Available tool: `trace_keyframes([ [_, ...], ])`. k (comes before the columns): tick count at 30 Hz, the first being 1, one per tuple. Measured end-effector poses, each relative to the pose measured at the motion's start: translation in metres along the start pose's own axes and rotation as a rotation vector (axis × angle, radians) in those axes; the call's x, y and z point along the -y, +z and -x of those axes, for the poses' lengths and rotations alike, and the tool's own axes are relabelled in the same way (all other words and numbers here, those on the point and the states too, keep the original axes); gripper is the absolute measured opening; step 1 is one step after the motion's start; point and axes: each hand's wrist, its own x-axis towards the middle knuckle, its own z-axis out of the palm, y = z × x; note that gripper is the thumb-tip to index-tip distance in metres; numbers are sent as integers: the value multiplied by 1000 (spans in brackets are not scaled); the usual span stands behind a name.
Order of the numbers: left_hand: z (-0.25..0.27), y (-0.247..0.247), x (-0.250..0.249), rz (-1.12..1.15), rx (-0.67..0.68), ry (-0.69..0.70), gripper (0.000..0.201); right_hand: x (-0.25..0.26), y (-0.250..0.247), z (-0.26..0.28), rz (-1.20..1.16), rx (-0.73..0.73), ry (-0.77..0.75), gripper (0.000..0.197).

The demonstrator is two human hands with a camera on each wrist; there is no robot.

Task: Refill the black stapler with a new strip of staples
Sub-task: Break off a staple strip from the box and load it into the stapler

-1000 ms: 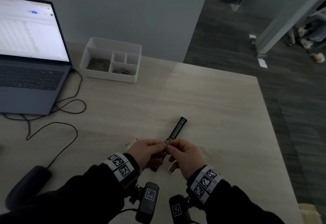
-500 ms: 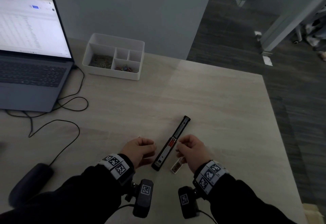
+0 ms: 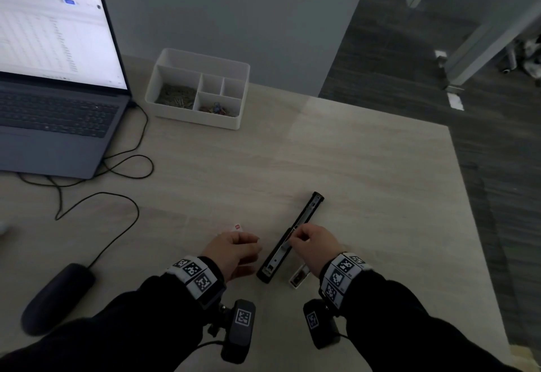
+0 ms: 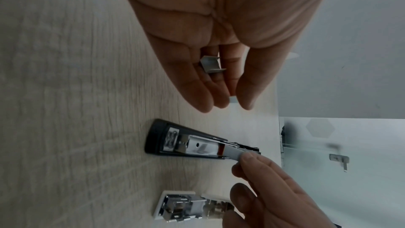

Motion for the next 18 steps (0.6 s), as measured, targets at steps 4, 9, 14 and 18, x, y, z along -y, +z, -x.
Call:
trace_keyframes([
  [4, 1, 2, 2, 4, 4, -1, 14, 2, 1, -1, 33, -6, -29, 13],
  [9, 3, 3, 2, -6, 8, 7, 13, 5, 4, 0, 135, 48, -120, 14],
  [14, 3, 5, 3, -25, 11, 20, 17, 6, 6, 10, 190, 123, -171, 24],
  [18, 5, 9, 5, -56, 23, 43, 18, 9, 5, 13, -153, -2, -27, 20],
])
